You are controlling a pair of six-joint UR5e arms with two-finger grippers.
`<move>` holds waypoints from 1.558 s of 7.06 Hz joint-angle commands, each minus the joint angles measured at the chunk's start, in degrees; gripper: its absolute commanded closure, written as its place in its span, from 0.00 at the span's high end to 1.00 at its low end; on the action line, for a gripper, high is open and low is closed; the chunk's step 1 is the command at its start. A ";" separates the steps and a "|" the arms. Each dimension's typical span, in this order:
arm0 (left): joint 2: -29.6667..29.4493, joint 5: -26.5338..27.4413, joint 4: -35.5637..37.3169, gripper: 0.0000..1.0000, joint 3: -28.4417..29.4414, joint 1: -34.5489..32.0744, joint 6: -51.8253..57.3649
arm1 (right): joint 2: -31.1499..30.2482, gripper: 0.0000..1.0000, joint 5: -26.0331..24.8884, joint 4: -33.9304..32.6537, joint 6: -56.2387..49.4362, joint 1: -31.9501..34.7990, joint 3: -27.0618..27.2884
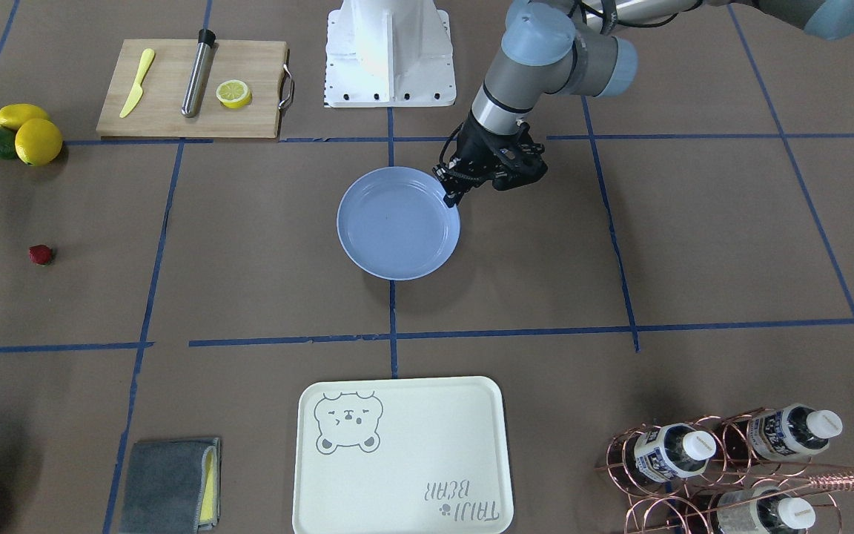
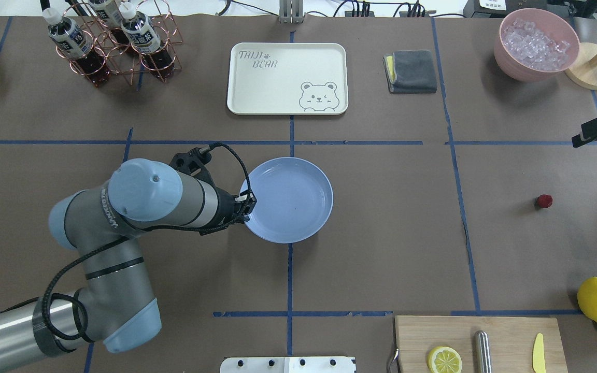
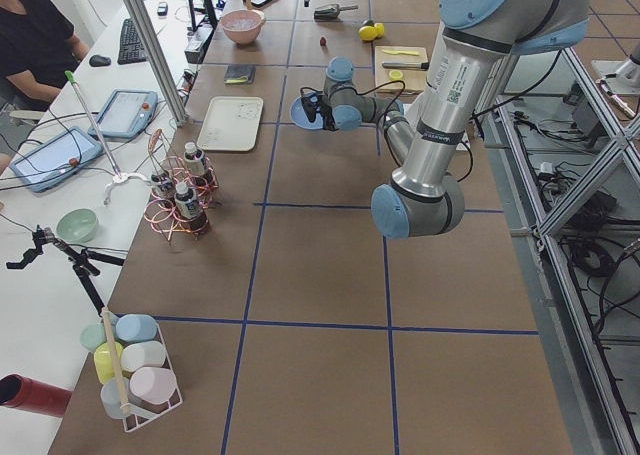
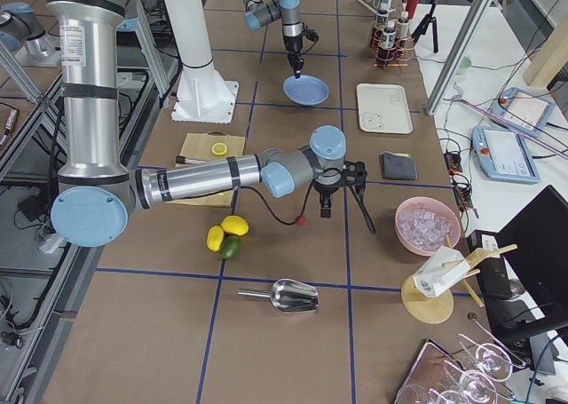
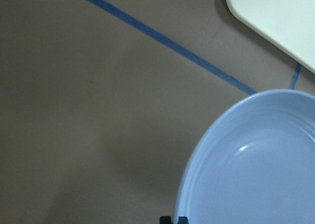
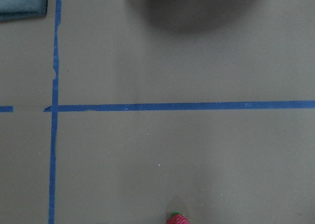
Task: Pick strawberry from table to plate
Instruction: 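Push the light blue plate with the left gripper toward the table center, then withdraw the left gripper from the plate while the right gripper grasps the strawberry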
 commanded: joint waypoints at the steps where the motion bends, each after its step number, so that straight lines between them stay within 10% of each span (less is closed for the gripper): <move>1: -0.47 1.93 -0.07 0.05 1.80 1.81 -0.21 | -0.25 1.00 -0.61 0.16 1.19 -1.90 0.69; 2: 0.14 1.84 0.01 0.24 1.36 1.73 0.31 | -0.26 1.00 -0.61 0.25 1.19 -1.99 0.69; 3: 0.24 2.10 0.10 0.99 0.58 1.55 0.32 | -0.60 1.00 -0.78 0.25 1.19 -2.69 0.69; 7: 1.20 -3.06 12.03 1.00 -11.27 -8.61 6.63 | -5.79 1.00 -11.83 11.91 7.68 -13.57 -1.23; 11: 1.47 -3.35 12.05 1.00 -11.38 -10.76 7.52 | -4.74 1.00 -13.18 21.34 9.10 -16.67 -9.77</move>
